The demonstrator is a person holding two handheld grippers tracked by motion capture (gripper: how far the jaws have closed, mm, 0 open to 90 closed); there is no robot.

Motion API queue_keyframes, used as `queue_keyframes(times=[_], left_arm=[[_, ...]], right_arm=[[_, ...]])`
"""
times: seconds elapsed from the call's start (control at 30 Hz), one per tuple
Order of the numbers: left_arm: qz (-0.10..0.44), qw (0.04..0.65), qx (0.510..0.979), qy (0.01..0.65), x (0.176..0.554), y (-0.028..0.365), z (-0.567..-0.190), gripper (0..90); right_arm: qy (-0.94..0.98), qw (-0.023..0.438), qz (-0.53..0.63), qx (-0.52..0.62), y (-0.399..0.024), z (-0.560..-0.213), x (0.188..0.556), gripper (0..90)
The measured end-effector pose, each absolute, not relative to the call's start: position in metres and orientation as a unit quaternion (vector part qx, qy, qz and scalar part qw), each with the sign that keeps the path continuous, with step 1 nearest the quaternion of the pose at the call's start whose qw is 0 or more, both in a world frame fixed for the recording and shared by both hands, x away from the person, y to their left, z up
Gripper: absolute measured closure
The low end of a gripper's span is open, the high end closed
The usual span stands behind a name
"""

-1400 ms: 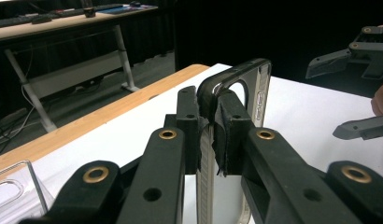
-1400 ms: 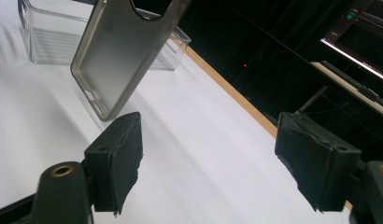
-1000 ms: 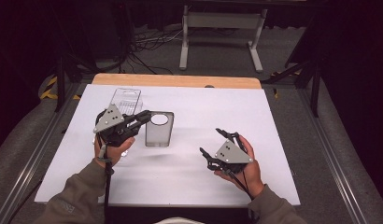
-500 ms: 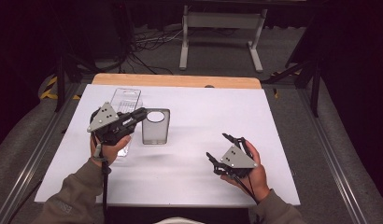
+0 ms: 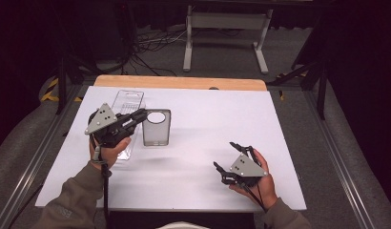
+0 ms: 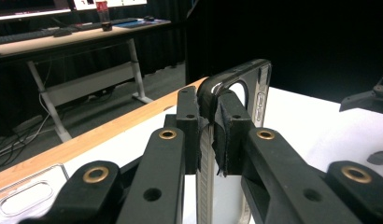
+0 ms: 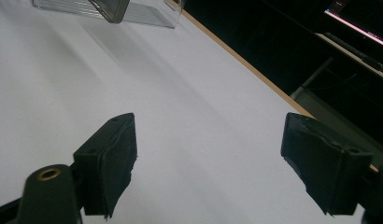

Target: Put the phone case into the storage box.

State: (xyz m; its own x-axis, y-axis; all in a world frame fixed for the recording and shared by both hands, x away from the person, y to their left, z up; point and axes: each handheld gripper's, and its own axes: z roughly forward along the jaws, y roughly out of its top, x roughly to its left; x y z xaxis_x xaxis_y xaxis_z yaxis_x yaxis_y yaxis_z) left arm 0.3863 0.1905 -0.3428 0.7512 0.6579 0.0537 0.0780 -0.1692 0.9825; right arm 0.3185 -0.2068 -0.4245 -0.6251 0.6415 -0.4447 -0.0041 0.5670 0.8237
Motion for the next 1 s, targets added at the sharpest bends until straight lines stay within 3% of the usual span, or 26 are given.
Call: queue_keyframes(times=[1.0], left_arm=[[0.262, 0.597, 0.712, 0.262, 0.389, 0.208, -0.338, 81.7]], right_arm=[[0.797, 0.405, 0.396, 0.207, -0.222, -0.427, 0.309, 17.6]])
